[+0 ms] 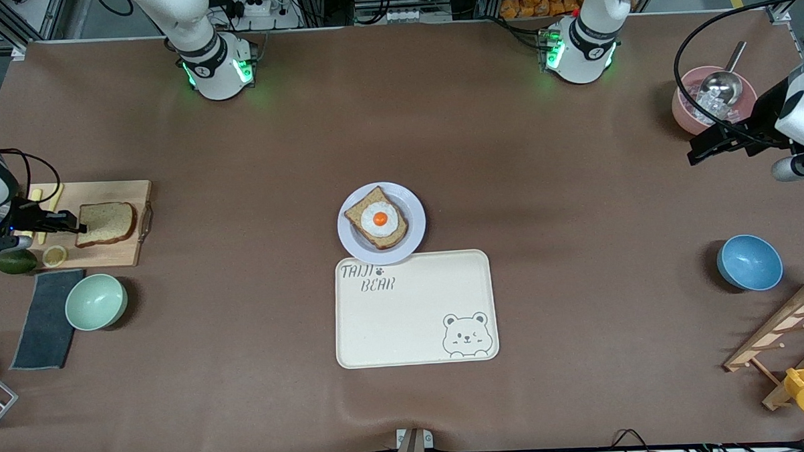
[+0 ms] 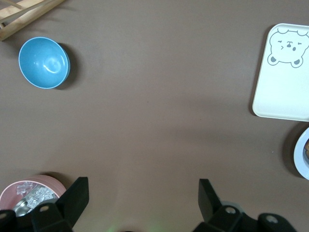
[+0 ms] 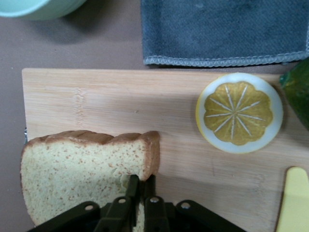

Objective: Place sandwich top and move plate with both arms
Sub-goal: 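Grasp the bread slice edge with the right gripper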

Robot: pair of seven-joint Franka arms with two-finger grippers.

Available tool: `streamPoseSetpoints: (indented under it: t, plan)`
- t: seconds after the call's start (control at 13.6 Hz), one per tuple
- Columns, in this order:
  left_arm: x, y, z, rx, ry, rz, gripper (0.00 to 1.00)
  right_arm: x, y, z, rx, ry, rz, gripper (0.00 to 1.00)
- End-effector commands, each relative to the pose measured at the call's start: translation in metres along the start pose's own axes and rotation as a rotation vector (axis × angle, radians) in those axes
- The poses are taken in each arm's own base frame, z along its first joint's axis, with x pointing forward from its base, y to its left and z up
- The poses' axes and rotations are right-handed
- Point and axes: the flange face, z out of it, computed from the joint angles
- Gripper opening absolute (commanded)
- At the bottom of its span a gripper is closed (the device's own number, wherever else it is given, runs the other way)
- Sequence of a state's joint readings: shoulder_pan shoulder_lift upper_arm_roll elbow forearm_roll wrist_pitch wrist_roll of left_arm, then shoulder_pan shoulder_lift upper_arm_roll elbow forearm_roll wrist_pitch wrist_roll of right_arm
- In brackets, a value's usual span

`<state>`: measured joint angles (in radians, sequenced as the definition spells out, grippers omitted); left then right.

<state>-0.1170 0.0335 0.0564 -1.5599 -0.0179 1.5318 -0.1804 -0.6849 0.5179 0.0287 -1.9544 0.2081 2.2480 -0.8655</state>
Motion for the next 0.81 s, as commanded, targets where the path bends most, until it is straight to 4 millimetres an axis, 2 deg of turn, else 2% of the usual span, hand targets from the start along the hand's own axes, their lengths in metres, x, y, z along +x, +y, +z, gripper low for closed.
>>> streamPoseSetpoints:
  t: [0.0,0.22,0.37,0.74]
  plan:
    - [-0.002,0.001,-0.003,-0.013,0.004,0.016,1.0,-0.004,0.002,0.007,0.022,0.008,0.0,0.0]
    - [-0.005,0.004,-0.009,-0.016,0.016,0.023,1.0,0.003,0.0,-0.003,0.027,0.008,-0.008,0.0]
    - [-0.011,0.023,-0.006,-0.001,0.006,0.022,1.0,0.014,-0.006,-0.01,0.034,0.001,-0.034,0.0]
    - [-0.01,0.02,-0.028,-0.021,0.056,0.019,1.0,0.047,-0.036,-0.034,0.112,-0.028,-0.005,0.0]
